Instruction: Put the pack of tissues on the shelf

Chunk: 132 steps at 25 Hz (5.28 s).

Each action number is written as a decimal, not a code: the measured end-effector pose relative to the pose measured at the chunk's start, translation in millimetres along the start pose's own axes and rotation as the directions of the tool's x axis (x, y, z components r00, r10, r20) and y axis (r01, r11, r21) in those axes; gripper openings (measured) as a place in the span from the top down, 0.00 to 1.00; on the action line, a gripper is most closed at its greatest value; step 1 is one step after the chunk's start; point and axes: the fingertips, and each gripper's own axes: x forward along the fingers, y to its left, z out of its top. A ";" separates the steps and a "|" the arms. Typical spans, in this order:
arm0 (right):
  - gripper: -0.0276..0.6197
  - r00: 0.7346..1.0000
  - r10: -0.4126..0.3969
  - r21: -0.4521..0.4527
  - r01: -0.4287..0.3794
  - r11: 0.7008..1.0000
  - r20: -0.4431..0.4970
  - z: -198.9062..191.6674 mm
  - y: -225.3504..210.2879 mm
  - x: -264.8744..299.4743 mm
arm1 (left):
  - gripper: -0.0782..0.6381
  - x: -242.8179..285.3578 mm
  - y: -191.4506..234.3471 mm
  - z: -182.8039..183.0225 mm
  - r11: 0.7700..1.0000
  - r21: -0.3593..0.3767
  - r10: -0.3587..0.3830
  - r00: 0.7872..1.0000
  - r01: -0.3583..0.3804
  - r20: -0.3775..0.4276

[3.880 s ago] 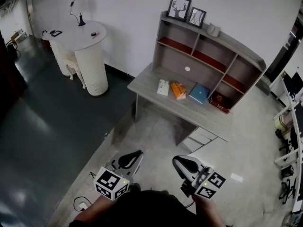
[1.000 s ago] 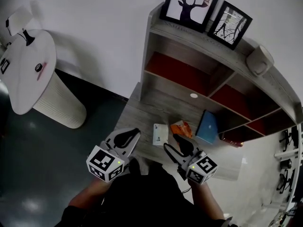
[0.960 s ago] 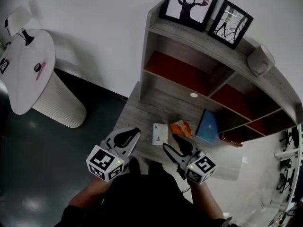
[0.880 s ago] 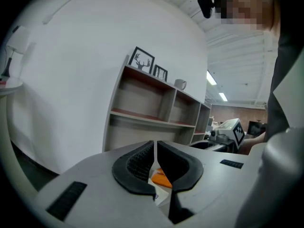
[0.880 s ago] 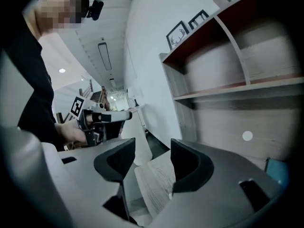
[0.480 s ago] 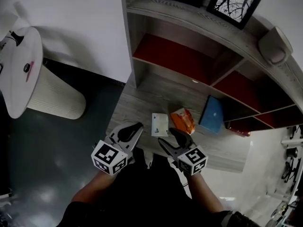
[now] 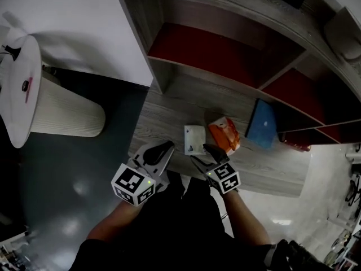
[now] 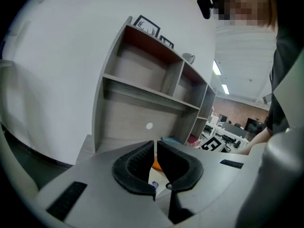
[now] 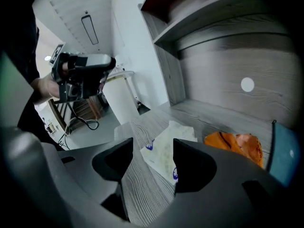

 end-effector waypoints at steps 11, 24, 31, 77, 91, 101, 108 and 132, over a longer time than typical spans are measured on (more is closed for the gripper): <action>0.73 0.966 -0.140 -0.109 0.119 0.987 -0.216 -50.0 -22.7 29.1 | 0.85 -10.3 10.4 -5.3 1.000 -0.022 0.021 1.000 -0.021 -0.011; 0.90 0.976 -0.153 -0.103 0.138 0.985 -0.156 -1.3 -17.2 -2.8 | 0.85 -32.0 16.6 37.7 1.000 -0.013 0.021 0.994 -0.020 0.108; 0.91 0.977 -0.193 -0.108 0.183 0.977 -0.089 28.9 -6.3 -25.9 | 0.85 -43.5 9.0 55.1 1.000 -0.002 -0.017 0.985 0.017 0.171; 0.92 0.901 -0.112 -0.227 0.224 0.948 0.420 100.1 -122.1 -404.5 | 0.85 138.1 -213.3 102.4 0.999 0.048 0.014 0.975 -0.025 0.222; 0.92 0.827 -0.353 -0.056 0.417 0.907 0.437 38.9 -202.6 -493.1 | 0.85 185.4 -278.2 123.3 0.984 0.157 -0.112 0.976 0.083 0.187; 0.92 0.772 -0.460 0.011 0.507 0.862 0.440 35.5 -252.2 -517.0 | 0.85 190.2 -280.2 121.3 0.986 0.150 -0.105 0.980 0.080 0.171; 0.93 0.731 -0.489 0.026 0.544 0.839 0.477 49.8 -268.2 -535.8 | 0.85 186.9 -276.4 121.4 0.987 0.146 -0.089 0.982 0.065 0.169; 0.88 0.714 -0.565 0.180 0.544 0.819 0.414 44.8 -333.5 -472.5 | 0.85 174.3 -256.5 107.2 0.994 0.105 -0.032 0.992 0.018 0.126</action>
